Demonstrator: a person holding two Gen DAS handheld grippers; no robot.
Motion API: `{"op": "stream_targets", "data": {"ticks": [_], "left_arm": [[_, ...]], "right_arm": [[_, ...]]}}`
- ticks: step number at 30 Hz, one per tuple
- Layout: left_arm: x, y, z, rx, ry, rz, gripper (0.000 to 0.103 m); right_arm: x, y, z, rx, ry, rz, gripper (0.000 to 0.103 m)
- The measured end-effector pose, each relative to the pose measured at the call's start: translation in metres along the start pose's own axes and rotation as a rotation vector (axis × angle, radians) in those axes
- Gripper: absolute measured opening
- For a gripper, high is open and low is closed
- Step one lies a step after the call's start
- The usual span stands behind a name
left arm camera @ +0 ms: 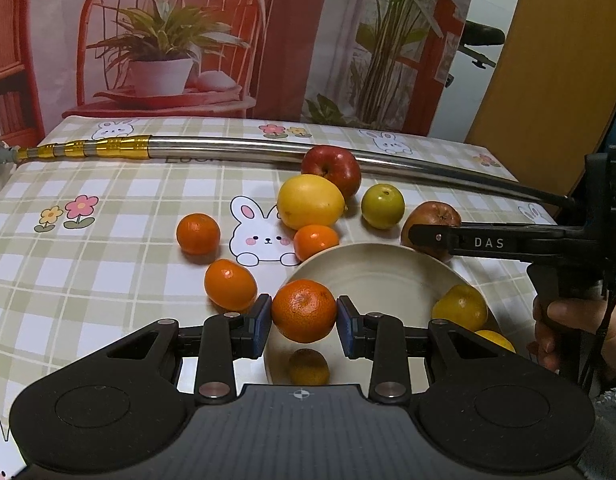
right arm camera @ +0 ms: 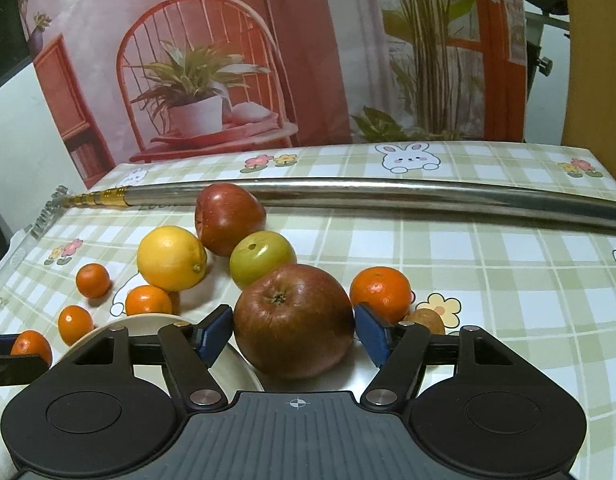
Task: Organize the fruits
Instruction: 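Carry the mandarin to the plate with left tool while right tool nears the red apple, then grasp the red apple with the right tool while the left tool holds the mandarin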
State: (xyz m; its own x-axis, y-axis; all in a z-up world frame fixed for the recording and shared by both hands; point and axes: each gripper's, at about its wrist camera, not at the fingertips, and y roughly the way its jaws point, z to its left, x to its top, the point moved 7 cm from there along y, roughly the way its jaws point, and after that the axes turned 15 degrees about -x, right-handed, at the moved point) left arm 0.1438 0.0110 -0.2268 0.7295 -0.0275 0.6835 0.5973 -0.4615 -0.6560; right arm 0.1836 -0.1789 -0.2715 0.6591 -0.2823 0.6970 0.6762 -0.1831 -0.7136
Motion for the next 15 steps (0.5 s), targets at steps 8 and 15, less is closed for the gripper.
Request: {"op": "stream_targets", "data": {"ticks": [8,15], "left_arm": [[-0.002,0.001,0.0,0.001,-0.002,0.006,0.037],[-0.004,0.003,-0.002,-0.004,0.002,0.013,0.037]], "right_arm": [[0.004,-0.018,-0.005,0.008,0.005,-0.063,0.062],[0.01,-0.049,0.01,0.08,-0.065,-0.112,0.062]]}}
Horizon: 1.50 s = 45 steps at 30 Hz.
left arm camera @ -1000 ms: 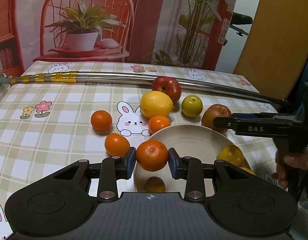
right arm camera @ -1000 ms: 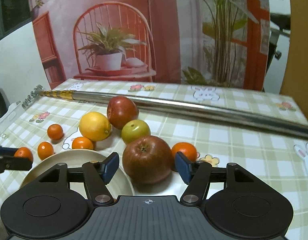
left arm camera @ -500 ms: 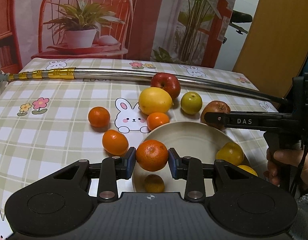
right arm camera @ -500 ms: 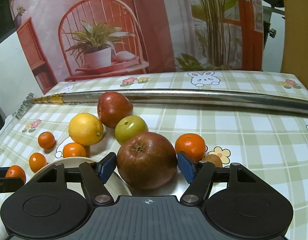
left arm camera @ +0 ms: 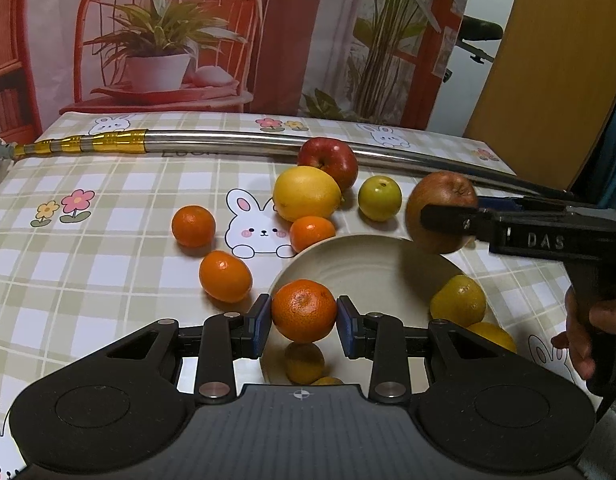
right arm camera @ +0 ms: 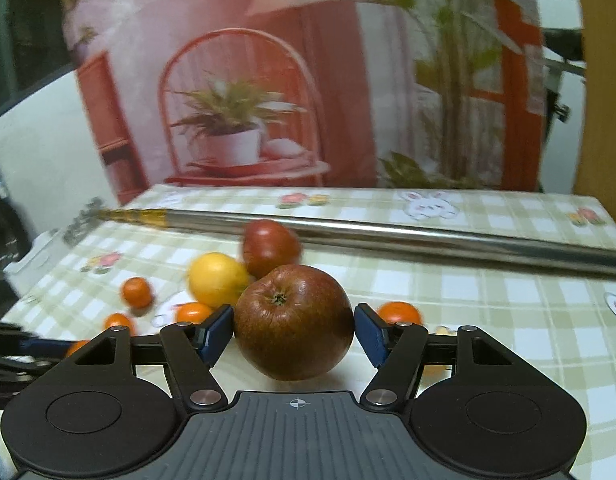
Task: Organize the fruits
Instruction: 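Grasp the red apple with the right tool while the left tool holds the mandarin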
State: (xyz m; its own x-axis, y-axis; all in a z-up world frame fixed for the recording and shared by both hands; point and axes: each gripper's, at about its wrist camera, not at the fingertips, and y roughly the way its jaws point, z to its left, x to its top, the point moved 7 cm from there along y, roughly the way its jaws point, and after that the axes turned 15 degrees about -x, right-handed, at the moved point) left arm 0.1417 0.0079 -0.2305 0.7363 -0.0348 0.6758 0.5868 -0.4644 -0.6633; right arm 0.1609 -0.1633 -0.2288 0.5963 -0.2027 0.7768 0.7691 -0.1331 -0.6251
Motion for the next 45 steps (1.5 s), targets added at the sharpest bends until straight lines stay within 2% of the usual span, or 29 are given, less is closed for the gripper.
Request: {"op": "stream_targets", "data": {"ticks": [6,10,20,45], "left_arm": [[-0.001,0.0,0.002,0.003,-0.003,0.002,0.037],[-0.002,0.0,0.002,0.001,-0.004,0.002,0.037],[-0.004,0.001,0.002,0.002,-0.004,0.008,0.037],[-0.006,0.007,0.003,0.01,0.01,0.025,0.037]], "right_arm": [[-0.005,-0.007,0.033,0.095,-0.081,0.026,0.062],[-0.015,-0.005,0.047,0.114,-0.11,0.063,0.062],[-0.032,0.001,0.045,0.074,-0.126,0.115,0.062],[-0.034,-0.006,0.04,0.033,-0.132,0.094,0.063]]}}
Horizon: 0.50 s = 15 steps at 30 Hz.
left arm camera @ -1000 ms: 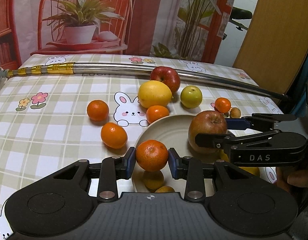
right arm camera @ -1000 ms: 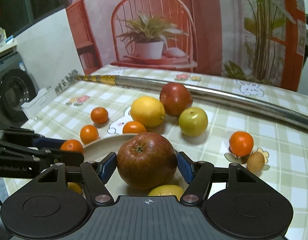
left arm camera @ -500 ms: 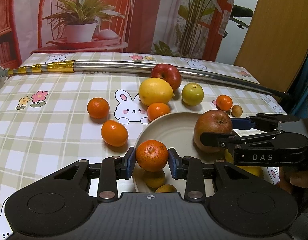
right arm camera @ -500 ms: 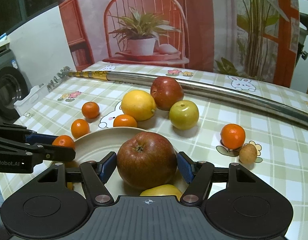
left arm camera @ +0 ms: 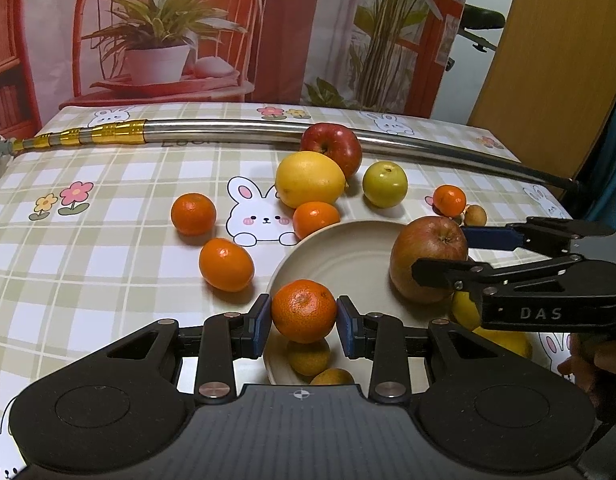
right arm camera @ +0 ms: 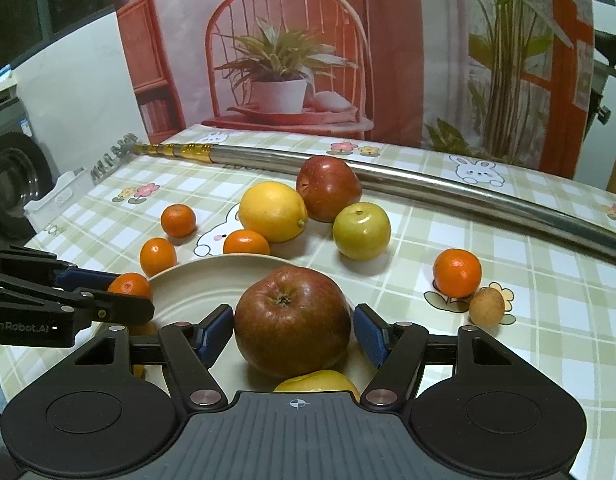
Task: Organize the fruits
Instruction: 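Grasp the red apple with the right tool while the left tool holds the mandarin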
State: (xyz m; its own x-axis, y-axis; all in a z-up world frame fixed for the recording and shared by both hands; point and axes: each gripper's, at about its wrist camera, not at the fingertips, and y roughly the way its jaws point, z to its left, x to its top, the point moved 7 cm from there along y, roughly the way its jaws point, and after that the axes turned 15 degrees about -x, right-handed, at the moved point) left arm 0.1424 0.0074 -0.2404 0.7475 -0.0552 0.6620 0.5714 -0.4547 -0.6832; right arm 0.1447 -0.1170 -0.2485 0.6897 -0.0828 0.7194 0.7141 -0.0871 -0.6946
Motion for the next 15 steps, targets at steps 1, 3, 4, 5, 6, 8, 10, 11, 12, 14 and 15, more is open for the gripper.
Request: {"op": "stream_targets", "data": {"ticks": [1,3,4,5,6,8,10,11,12,14,15], "left_arm": [[0.0,0.0,0.0,-0.001,0.002,0.001,0.037],[0.001,0.002,-0.001,-0.001,0.007,0.004,0.037],[0.001,0.003,-0.002,0.0,0.012,0.006,0.037],[0.001,0.004,-0.002,0.003,0.019,0.009,0.037],[0.002,0.005,-0.003,0.005,0.027,0.012,0.037],[0.003,0.006,-0.005,0.006,0.047,0.014,0.037],[0.006,0.008,-0.006,0.004,0.062,0.011,0.037],[0.008,0.009,-0.006,0.004,0.066,0.01,0.037],[0.009,0.011,-0.006,0.005,0.07,0.01,0.037],[0.01,0.015,-0.006,0.006,0.073,0.015,0.037],[0.009,0.017,-0.005,0.008,0.075,0.021,0.037]], "right_arm": [[0.001,-0.002,0.0,-0.004,-0.002,-0.005,0.063],[0.002,-0.005,-0.001,-0.013,-0.003,-0.018,0.064],[0.004,-0.007,-0.002,-0.015,-0.001,-0.026,0.064],[0.005,-0.009,-0.003,-0.017,0.003,-0.031,0.064],[0.006,-0.011,-0.005,-0.02,0.008,-0.037,0.064],[0.008,-0.016,-0.009,-0.025,0.022,-0.051,0.064],[0.01,-0.02,-0.014,-0.032,0.039,-0.062,0.064],[0.011,-0.022,-0.017,-0.036,0.048,-0.066,0.064],[0.012,-0.024,-0.02,-0.041,0.058,-0.07,0.064],[0.013,-0.025,-0.025,-0.05,0.072,-0.076,0.064],[0.013,-0.026,-0.028,-0.053,0.079,-0.078,0.064]]}}
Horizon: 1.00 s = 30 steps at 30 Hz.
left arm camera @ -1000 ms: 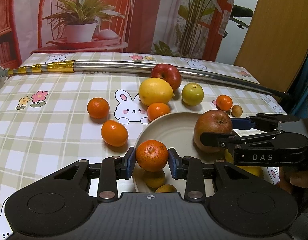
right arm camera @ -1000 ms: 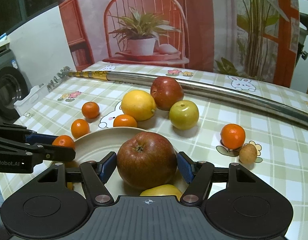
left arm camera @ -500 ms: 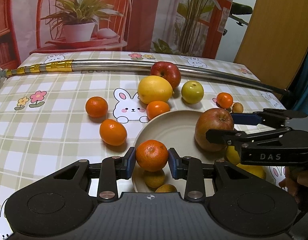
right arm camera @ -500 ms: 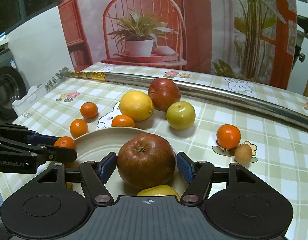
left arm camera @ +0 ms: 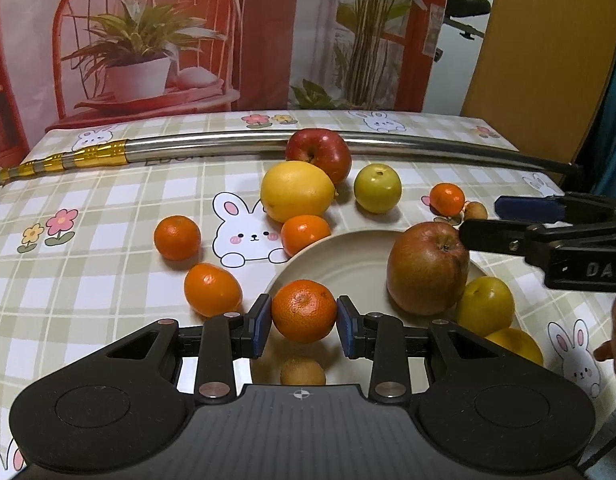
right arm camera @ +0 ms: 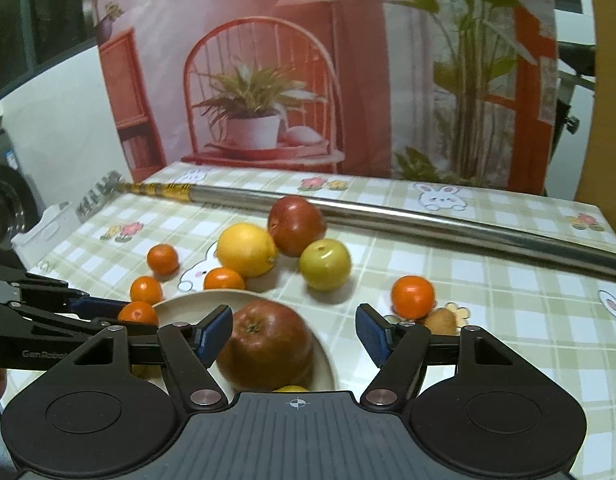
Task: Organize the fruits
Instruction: 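Grasp the red apple with the right tool while the left tool holds the mandarin, then release the apple into the plate with the right tool while the left drops the mandarin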
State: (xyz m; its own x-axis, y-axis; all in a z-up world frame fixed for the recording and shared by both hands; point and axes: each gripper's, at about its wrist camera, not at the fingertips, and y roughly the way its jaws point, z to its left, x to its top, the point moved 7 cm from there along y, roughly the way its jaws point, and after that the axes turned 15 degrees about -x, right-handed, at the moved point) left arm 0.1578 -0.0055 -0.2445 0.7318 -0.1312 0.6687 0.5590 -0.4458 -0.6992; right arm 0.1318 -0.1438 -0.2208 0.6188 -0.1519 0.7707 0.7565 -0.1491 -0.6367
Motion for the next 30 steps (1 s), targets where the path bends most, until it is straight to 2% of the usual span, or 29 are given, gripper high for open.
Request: {"op": "stream_targets", "data": {"ticks": [11,19,24,30], "left_arm": [[-0.013,0.008,-0.002,-0.008,-0.001,0.039,0.037],[-0.022,0.004,-0.005,-0.024,-0.032,0.039,0.037],[-0.02,-0.002,-0.004,-0.029,-0.05,0.022,0.049],[-0.009,-0.014,-0.003,-0.026,-0.04,-0.01,0.049]], "right_arm": [[-0.003,0.001,-0.009,-0.017,0.03,0.004,0.065],[-0.005,0.001,-0.017,-0.033,0.053,0.004,0.07],[-0.008,0.0,-0.022,-0.04,0.072,0.008,0.07],[-0.01,-0.002,-0.029,-0.047,0.09,0.01,0.07]]}}
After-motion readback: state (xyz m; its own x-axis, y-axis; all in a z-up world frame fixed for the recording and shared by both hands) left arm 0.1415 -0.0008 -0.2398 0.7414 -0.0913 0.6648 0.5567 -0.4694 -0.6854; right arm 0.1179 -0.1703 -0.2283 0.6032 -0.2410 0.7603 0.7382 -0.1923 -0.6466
